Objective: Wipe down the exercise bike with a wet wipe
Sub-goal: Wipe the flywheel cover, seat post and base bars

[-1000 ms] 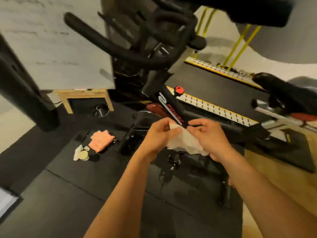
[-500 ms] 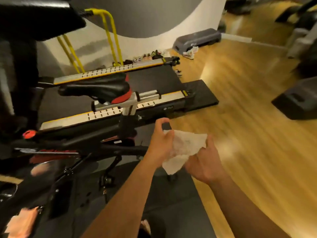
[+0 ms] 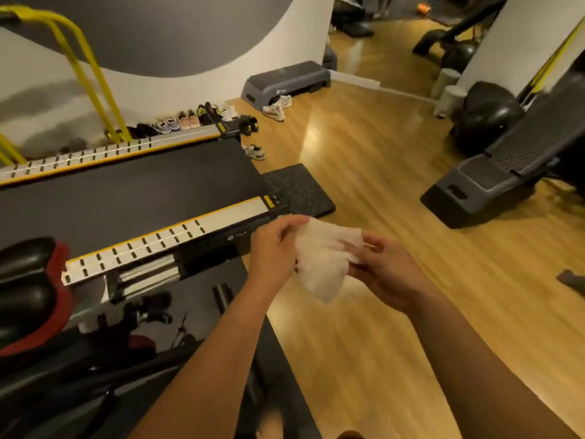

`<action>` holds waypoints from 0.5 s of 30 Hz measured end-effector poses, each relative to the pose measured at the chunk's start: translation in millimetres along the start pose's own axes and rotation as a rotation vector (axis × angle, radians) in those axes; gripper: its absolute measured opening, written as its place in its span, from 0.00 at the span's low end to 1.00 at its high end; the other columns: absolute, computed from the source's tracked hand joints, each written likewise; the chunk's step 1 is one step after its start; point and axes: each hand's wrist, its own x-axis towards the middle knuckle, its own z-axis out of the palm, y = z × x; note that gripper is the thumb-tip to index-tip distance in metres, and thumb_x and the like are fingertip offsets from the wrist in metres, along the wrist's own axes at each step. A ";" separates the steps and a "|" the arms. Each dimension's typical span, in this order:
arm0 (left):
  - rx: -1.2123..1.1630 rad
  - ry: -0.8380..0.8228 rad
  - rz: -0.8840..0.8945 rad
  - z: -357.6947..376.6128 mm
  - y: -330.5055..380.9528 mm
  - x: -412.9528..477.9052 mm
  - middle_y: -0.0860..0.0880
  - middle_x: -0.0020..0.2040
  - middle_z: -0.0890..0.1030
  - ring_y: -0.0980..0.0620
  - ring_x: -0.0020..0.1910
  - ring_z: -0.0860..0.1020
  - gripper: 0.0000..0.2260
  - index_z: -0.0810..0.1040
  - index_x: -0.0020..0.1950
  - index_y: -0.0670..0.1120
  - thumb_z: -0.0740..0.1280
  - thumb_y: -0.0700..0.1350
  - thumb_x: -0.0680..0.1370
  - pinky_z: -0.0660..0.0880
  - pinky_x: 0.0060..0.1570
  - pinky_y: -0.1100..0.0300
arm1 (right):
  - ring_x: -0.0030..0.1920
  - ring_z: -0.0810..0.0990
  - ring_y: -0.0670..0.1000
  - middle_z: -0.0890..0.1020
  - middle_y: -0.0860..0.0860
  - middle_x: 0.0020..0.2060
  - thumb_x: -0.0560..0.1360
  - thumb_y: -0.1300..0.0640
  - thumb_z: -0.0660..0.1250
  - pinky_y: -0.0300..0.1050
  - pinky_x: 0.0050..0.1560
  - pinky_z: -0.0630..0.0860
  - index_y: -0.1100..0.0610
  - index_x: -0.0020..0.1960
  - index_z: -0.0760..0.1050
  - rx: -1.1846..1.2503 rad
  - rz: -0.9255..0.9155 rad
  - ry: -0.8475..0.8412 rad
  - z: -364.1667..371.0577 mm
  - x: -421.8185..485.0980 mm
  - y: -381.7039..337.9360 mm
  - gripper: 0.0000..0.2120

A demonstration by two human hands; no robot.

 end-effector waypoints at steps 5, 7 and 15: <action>-0.147 0.020 0.020 -4.9 31.2 93.2 0.59 0.49 0.79 0.64 0.36 0.79 0.14 0.78 0.63 0.54 0.69 0.42 0.79 0.80 0.38 0.60 | 0.41 0.82 0.50 0.84 0.57 0.50 0.75 0.74 0.61 0.46 0.44 0.77 0.62 0.60 0.76 -0.011 0.119 -0.128 -28.5 76.2 -52.8 0.17; -0.084 -0.058 0.033 -14.8 27.8 132.4 0.57 0.59 0.76 0.65 0.47 0.80 0.24 0.74 0.67 0.57 0.75 0.41 0.74 0.81 0.47 0.59 | 0.47 0.83 0.51 0.84 0.57 0.51 0.76 0.66 0.64 0.48 0.51 0.77 0.63 0.65 0.74 0.056 0.163 -0.100 -22.1 123.9 -58.6 0.17; -0.054 0.058 -0.162 -49.4 -17.1 255.9 0.52 0.71 0.68 0.51 0.63 0.77 0.41 0.62 0.74 0.64 0.77 0.38 0.70 0.80 0.56 0.47 | 0.57 0.81 0.59 0.83 0.60 0.56 0.79 0.54 0.65 0.58 0.62 0.76 0.61 0.61 0.78 -0.177 0.347 -0.509 92.4 333.0 -80.8 0.15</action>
